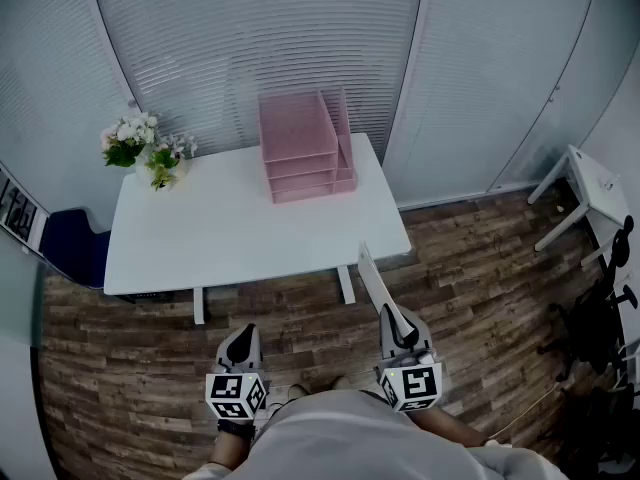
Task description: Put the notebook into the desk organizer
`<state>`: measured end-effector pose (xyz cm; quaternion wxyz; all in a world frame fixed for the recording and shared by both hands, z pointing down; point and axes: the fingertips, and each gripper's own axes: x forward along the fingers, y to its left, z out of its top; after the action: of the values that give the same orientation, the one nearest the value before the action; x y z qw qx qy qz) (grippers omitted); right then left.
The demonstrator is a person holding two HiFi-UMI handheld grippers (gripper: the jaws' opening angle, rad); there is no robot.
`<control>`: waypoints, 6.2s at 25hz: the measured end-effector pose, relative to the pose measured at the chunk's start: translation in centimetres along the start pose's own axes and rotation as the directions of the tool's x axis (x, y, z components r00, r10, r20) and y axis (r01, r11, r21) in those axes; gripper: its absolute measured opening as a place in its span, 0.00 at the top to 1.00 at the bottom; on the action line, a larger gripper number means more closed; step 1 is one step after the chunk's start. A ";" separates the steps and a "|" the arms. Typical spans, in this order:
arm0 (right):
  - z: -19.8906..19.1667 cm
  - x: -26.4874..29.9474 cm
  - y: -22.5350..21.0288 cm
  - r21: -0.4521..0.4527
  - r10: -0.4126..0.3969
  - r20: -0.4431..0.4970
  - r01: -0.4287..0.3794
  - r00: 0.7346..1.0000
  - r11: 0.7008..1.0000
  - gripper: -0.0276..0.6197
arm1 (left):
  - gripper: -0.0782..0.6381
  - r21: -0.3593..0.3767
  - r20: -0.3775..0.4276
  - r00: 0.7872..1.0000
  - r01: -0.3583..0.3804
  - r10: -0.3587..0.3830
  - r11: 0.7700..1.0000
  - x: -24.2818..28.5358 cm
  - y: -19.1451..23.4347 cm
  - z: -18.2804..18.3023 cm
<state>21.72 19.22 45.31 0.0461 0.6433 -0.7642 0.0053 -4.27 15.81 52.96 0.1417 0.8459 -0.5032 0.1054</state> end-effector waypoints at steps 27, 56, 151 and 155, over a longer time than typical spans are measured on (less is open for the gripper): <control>-0.2 1.9 -2.5 0.000 0.037 0.034 -0.037 0.999 0.999 0.92 | 0.88 -0.031 -0.016 0.999 -0.041 0.041 0.999 1.6 -1.8 -2.1; 4.6 29.7 1.8 -0.084 -0.186 0.016 0.187 0.982 0.979 0.92 | 0.88 -0.032 -0.079 0.987 0.134 -0.136 0.990 19.2 21.2 4.7; -4.4 59.4 2.2 -0.418 0.119 -0.870 -0.844 0.479 0.337 0.49 | 0.88 -0.171 -0.058 0.996 -0.072 0.063 0.983 23.5 26.1 5.5; -3.2 58.4 2.3 -0.441 0.170 -0.815 -0.783 0.554 0.439 0.56 | 0.88 -0.161 -0.060 0.997 -0.051 0.042 0.986 23.7 25.4 5.6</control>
<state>9.87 -37.58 53.15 0.5831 0.2366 -0.7730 -0.0807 -15.28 -17.14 58.75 0.2215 0.8163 -0.5257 0.0912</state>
